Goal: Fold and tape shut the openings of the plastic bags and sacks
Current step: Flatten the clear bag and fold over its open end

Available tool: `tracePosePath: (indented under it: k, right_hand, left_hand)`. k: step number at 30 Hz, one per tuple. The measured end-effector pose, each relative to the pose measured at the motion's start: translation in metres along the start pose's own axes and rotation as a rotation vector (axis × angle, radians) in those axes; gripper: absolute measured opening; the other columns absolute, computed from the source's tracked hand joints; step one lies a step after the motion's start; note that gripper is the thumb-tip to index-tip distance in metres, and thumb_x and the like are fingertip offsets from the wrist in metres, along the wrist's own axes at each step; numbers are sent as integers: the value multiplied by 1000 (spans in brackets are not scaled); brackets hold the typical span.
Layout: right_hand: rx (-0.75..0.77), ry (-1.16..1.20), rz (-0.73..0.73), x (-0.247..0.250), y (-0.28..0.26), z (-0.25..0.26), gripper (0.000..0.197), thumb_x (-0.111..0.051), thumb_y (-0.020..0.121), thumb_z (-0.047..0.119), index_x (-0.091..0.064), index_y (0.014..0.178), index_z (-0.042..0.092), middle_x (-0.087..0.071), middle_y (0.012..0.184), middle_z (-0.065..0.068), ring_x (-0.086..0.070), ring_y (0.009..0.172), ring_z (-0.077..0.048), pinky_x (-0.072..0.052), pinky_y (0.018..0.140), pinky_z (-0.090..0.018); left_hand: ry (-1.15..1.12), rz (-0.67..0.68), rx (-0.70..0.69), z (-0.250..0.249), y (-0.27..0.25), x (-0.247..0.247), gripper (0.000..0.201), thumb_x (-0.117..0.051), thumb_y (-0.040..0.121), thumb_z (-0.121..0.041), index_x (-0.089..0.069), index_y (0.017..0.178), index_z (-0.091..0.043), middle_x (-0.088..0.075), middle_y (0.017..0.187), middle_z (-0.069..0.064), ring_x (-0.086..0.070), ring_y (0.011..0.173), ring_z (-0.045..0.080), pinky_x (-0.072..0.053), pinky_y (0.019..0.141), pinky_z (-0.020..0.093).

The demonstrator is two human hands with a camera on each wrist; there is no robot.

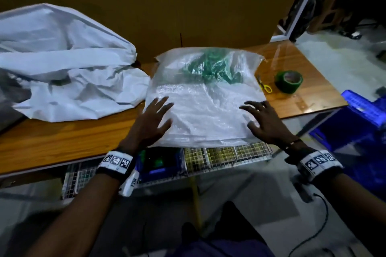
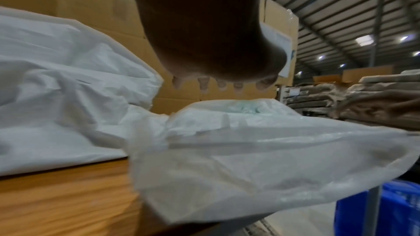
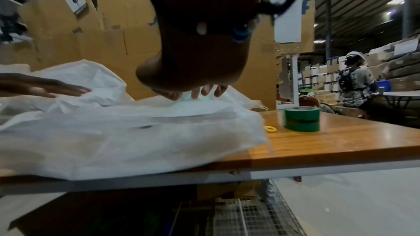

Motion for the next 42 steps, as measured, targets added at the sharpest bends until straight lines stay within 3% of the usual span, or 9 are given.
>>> tracePosePath:
  k: [2, 4, 8, 15, 23, 33, 35, 39, 42]
  right_hand:
    - [-79, 4, -101, -7, 23, 20, 50, -46, 105, 48, -52, 150, 28, -46, 159, -3, -46, 129, -39, -42, 101, -54]
    - [-184, -33, -55, -32, 41, 30, 60, -42, 102, 66, -46, 155, 36, -34, 168, 0, -34, 146, -36, -31, 113, -59]
    - [-304, -138, 159, -98, 36, 8, 85, -31, 89, 91, -28, 162, 47, -10, 176, 5, -4, 162, -30, -5, 120, -74]
    - [-324, -122, 255, -145, 30, -24, 92, -33, 84, 96, -21, 163, 49, 1, 176, 11, 2, 163, -26, -6, 116, -79]
    - [-326, -59, 356, -153, 90, -72, 95, -32, 80, 98, -15, 163, 52, 2, 175, 15, -1, 162, -25, -11, 112, -81]
    - [-349, -14, 462, -154, 193, -129, 102, -35, 76, 101, -6, 162, 54, 5, 175, 14, 4, 162, -25, -6, 115, -80]
    - [-343, -29, 502, -152, 195, -126, 102, -33, 77, 101, -9, 163, 52, 3, 176, 11, 3, 162, -27, -6, 115, -80]
    - [-273, -116, 386, -134, 170, -121, 93, -24, 83, 92, -30, 162, 42, -19, 174, -2, -9, 161, -33, -13, 116, -77]
    - [-257, -108, 260, -123, 124, -127, 90, -38, 85, 92, -28, 162, 46, -10, 176, 0, 2, 163, -29, -1, 117, -78]
  left_hand:
    - [35, -43, 4, -18, 28, -8, 60, -36, 103, -63, -43, 156, -34, -30, 170, -7, -27, 157, 25, -24, 117, 69]
    - [67, 3, 55, -31, 48, -27, 68, -34, 100, -72, -40, 158, -37, -28, 171, -5, -21, 159, 28, -13, 117, 75]
    - [92, 172, 240, -11, 43, -89, 87, -30, 88, -91, -15, 163, -49, 5, 175, -8, 9, 161, 32, 13, 111, 79]
    - [76, 305, 324, 8, 34, -144, 94, -20, 82, -99, -6, 162, -53, 16, 173, -16, 13, 161, 29, 3, 110, 85]
    - [12, 378, 446, 24, 88, -159, 92, -23, 83, -98, 4, 160, -56, 27, 169, -20, 19, 159, 27, 10, 108, 86]
    - [-25, 386, 566, 68, 178, -159, 95, -31, 82, -97, 3, 160, -56, 19, 172, -18, 15, 160, 23, 8, 111, 84]
    - [-7, 422, 567, 64, 183, -154, 97, -25, 79, -98, 1, 161, -54, 15, 173, -15, 10, 161, 25, 5, 112, 83]
    - [93, 424, 491, 49, 155, -136, 96, -17, 78, -92, -14, 163, -48, -7, 175, -5, -4, 161, 29, -1, 114, 80]
    - [116, 287, 445, 35, 106, -136, 87, -29, 89, -89, -16, 164, -47, 0, 176, -5, 3, 162, 26, 3, 115, 78]
Point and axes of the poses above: each hand's wrist, its own y-axis towards the middle knuckle, its own x-axis out of the back of the hand, z = x × y, the point moved 5 cm from there along y, towards the middle knuckle
